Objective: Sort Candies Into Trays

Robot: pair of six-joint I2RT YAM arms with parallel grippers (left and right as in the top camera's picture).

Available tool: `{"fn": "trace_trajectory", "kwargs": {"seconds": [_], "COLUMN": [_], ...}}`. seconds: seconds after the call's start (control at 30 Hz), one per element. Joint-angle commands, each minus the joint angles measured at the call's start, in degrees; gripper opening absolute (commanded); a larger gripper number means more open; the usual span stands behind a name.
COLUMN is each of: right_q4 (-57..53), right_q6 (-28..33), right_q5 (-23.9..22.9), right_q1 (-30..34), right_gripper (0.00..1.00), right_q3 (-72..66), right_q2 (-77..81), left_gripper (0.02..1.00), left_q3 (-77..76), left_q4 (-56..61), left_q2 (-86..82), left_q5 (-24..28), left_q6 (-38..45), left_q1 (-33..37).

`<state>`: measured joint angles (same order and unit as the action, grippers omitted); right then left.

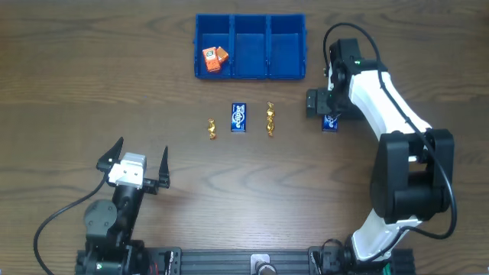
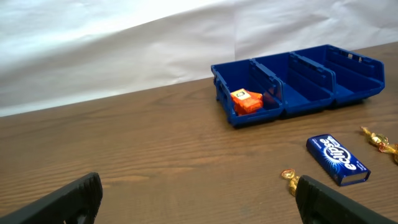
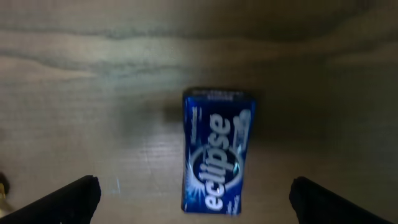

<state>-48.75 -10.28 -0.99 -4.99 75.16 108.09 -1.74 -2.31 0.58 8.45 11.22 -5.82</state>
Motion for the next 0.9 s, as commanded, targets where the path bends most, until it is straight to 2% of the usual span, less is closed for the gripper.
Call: {"fn": "trace_trajectory", "kwargs": {"seconds": [0.03,0.2,0.67,0.9], "right_q4": [1.53,2.16,3.19,3.26], "right_q6": [-0.85,-0.85,-1.55,-1.53], "right_q5": [0.02,-1.53,-1.66,-1.66], "right_q1": [-0.11,-0.02,1.33,1.33], "right_gripper": [0.998,0.998,1.000,0.713], "right_q3": [-1.86,-2.21,-2.78,-2.78], "right_q2": [3.19,3.91,5.14,5.29], "left_gripper": [0.996,0.996,0.996,0.996], "left_q3": [1.46,1.46,1.46,1.46], "left_q4": [-1.44,-1.42,-1.42,-1.42], "left_q2": [-0.31,-0.31,-0.31,-0.31], "left_q5": [-0.04,-0.04,-0.04,-0.04], "left_q6": [0.35,0.37,0.37,0.37], "left_q1": [-0.20,-0.20,-0.20,-0.20]}}
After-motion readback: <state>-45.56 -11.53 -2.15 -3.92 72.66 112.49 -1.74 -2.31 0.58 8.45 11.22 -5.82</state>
